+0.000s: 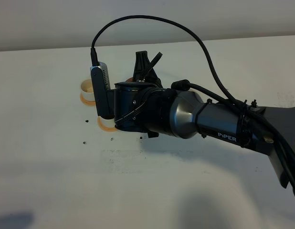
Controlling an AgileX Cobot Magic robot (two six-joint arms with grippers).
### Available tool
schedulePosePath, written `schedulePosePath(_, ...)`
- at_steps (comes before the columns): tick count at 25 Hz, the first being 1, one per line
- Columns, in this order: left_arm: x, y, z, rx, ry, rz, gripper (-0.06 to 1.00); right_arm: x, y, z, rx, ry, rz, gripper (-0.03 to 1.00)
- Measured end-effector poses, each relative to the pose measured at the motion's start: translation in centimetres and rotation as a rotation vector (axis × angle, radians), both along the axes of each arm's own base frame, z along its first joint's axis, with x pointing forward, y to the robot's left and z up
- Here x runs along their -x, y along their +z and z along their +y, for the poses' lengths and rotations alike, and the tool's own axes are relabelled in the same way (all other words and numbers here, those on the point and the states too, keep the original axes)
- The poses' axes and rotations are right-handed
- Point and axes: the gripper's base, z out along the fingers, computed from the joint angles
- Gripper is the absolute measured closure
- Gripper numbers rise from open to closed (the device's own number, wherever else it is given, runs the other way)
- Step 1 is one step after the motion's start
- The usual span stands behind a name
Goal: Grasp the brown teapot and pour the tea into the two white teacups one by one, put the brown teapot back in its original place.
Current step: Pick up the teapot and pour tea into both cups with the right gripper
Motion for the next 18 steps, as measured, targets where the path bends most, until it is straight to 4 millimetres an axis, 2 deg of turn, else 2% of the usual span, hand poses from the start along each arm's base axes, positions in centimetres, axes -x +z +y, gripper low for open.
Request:
schedulePosePath(7, 0.00, 0.00, 0.00, 0.000, 0.000, 0.000, 0.65, 0.19, -0.21, 0.17, -0.043, -0.020, 0.022, 0.88)
schedulePosePath(18, 0.00, 0.00, 0.00, 0.000, 0.000, 0.000, 0.65, 0.50, -0.67, 0.44, -0.238, -0.179, 0.079, 0.88)
